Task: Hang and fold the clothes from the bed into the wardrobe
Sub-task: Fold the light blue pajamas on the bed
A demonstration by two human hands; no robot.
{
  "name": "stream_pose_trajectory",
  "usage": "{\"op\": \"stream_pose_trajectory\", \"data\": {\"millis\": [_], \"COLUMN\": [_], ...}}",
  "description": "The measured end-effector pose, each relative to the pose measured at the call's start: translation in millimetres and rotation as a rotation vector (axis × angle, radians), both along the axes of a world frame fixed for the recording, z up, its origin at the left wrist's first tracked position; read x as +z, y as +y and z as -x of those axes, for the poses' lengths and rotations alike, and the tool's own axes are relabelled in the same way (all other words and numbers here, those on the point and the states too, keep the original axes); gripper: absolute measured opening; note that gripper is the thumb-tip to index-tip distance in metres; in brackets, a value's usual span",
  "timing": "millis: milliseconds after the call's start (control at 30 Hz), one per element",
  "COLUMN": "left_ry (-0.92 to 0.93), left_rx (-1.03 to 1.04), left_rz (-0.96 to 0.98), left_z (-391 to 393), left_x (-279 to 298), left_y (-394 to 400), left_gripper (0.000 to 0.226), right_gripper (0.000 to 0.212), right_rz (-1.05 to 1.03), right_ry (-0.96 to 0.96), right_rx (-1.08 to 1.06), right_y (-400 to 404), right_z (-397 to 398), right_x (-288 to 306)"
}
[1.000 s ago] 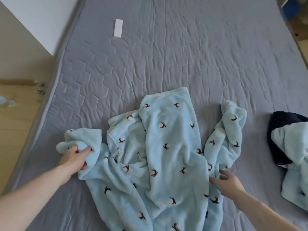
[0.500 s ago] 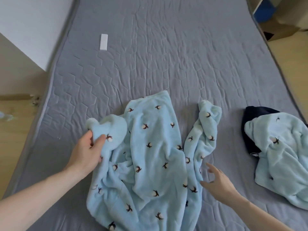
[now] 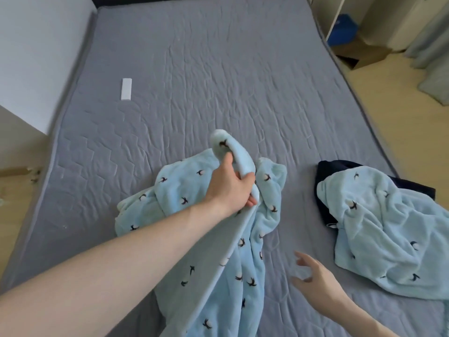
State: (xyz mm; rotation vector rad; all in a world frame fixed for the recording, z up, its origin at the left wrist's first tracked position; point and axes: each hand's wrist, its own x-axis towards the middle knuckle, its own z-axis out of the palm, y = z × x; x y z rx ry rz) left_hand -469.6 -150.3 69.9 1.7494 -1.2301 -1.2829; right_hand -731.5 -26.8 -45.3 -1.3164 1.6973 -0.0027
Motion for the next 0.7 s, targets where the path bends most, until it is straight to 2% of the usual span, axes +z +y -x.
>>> {"op": "stream_pose_trajectory", "data": {"millis": [100, 200, 267, 367, 467, 533, 600, 700], "left_ry": [-0.094, -0.116, -0.106, -0.144, -0.35, -0.48, -0.564, -0.54], "left_rx": [0.079, 0.036, 0.014, 0.024, 0.077, 0.088, 0.034, -0.15], "left_rz": [-0.039, -0.182, -0.262, -0.255, -0.258, -0.348, -0.506, -0.798], "left_z": [43, 70, 74, 46, -15, -58, -92, -115], "left_x": [-17, -47, -71, -103, -126, -137, -144, -146], "left_y": [-30, -33, -15, 34, 104, 163, 221, 289], "left_gripper": [0.043, 0.057, 0.053, 0.047, 0.037, 0.039, 0.051, 0.089], "right_gripper": [0.063, 0.06, 0.058, 0.054, 0.052, 0.049, 0.046, 0.042], "right_rz": [-0.011, -0.029, -0.048, -0.072, -0.121, -0.154, -0.195, -0.25], "right_ry": [-0.011, -0.009, -0.018, -0.033, -0.047, -0.06, -0.086, -0.104], "right_rx": [-0.035, -0.045, -0.051, -0.061, -0.067, -0.081, -0.092, -0.088], "right_y": [6, 14, 20, 34, 49, 61, 73, 88], "right_z": [7, 8, 6, -3, -18, -28, -41, -59], "right_x": [-6, -15, -21, -28, -33, -37, -39, -45]}}
